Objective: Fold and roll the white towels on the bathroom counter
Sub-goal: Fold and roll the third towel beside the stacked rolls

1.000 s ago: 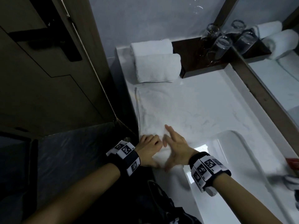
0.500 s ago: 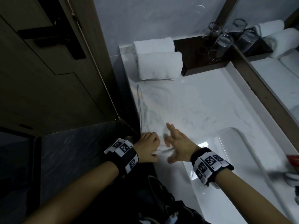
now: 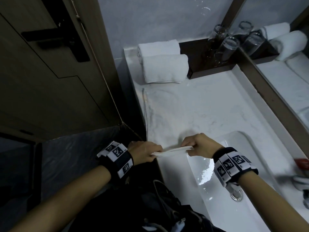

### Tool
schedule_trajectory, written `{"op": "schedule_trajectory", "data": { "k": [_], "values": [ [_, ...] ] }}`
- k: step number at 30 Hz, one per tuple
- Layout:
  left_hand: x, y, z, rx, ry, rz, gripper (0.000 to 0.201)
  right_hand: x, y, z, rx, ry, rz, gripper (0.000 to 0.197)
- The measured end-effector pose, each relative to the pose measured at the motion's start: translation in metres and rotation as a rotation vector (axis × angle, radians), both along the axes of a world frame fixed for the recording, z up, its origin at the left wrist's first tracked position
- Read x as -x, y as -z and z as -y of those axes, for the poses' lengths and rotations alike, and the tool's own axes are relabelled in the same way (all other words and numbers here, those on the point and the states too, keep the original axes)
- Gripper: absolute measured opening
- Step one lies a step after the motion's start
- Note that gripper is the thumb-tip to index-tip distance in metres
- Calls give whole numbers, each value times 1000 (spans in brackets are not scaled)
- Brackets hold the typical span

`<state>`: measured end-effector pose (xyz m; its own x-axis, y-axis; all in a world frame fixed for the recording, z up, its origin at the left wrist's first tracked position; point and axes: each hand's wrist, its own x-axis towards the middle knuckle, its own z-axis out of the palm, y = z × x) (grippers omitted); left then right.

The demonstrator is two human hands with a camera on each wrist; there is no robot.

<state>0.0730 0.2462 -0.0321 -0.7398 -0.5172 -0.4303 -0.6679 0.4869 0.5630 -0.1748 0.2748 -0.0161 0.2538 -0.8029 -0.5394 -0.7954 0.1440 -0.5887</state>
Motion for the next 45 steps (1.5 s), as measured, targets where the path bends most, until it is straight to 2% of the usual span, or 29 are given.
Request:
{"op": "schedule_trajectory", "data": {
  "k": [2, 4, 6, 10, 13, 15, 17, 19, 22, 26, 30, 33, 34, 36, 38, 40, 42, 45],
  "values": [
    [1, -1, -3, -10, -108, -178, 22, 5, 5, -3, -15, 42, 45, 23],
    [2, -2, -3, -77, -277, -298, 17, 11, 10, -5, -42, 82, 72, 30],
    [3, -1, -2, -138, -348, -301, 16, 15, 13, -8, -77, 108, 76, 33],
    [2, 7, 1, -127, -199, -225, 21, 18, 16, -10, -89, 128, 130, 35],
    [-4, 11, 0, -107, -189, -281, 17, 17, 16, -12, -36, 155, 201, 31],
    [-10, 12, 0, -116, -205, -338, 16, 20, 16, -12, -48, 162, 158, 25],
    [-14, 10, 1, -170, -251, -364, 18, 22, 13, -11, -97, 188, 130, 25],
    [-17, 10, 6, -242, -325, -340, 19, 22, 16, -8, -111, 238, 151, 35],
    [-13, 13, 9, -290, -493, -334, 16, 15, 21, -4, -79, 360, 135, 21],
    [0, 16, 11, -157, -662, -282, 33, 5, 29, 1, -39, 463, 21, 30],
    [6, 14, 7, -16, -539, -153, 33, -7, 29, 3, 27, 478, -160, 27],
    [7, 14, 6, 77, -462, -121, 43, -17, 26, 0, 212, 335, -397, 26],
    [7, 16, 9, 142, -431, -108, 45, -18, 24, -1, 290, 289, -427, 29],
    [9, 19, 13, 236, -305, -84, 41, -14, 22, -1, 394, 194, -384, 35],
    [10, 15, 11, 280, -97, -78, 38, -12, 22, -2, 430, 5, -324, 27],
    [8, 16, 7, 343, 59, -145, 35, -14, 24, -4, 408, -176, -310, 26],
    [7, 17, 6, 286, 91, -238, 32, -14, 24, -3, 380, -201, -323, 26],
    [7, 18, 3, 363, 60, -253, 28, -12, 23, -1, 377, -123, -289, 15]
  ]
}}
